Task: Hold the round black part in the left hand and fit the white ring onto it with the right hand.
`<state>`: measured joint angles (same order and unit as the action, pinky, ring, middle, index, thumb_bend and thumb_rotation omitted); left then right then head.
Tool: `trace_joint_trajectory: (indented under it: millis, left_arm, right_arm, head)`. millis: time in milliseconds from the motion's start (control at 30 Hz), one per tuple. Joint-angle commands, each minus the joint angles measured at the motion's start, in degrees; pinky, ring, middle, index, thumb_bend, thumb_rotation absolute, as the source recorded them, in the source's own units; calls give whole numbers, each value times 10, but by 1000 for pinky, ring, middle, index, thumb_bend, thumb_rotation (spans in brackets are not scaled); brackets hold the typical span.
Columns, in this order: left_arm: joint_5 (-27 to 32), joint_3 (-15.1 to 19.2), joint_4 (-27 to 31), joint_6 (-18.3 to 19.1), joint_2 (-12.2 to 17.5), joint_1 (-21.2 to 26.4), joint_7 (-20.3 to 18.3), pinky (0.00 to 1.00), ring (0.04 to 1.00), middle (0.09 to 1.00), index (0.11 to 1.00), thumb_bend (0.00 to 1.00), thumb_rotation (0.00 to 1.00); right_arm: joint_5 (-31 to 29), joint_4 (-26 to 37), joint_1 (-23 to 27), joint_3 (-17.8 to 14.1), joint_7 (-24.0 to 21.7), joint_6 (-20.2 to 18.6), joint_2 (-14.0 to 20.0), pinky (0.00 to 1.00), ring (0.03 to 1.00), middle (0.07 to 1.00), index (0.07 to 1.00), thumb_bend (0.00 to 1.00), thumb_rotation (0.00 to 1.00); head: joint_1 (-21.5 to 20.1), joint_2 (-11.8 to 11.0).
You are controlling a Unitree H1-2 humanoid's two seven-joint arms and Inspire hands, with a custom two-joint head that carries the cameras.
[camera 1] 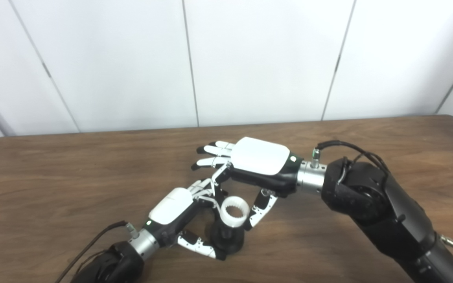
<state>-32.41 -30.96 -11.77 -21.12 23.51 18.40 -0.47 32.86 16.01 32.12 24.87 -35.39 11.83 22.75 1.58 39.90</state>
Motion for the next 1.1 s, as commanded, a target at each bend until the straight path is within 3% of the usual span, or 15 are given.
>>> trace_joint_trajectory:
  millis: [0,1067]
  left_arm:
    - [-36,-22,-2,3,-6,-11,-47,1000,1000,874,481,525,59]
    - [-31,-5,57,16,-10,-24,-80,1000,1000,876,481,525,60]
  right_arm:
    - [-11,15,12,-7,12,19,-2,1000,1000,935,483,525,144]
    - [-8,-56,-13,-9,23,45,-12,1000,1000,915,482,525,144]
  head:
    - [2,2]
    - [18,19]
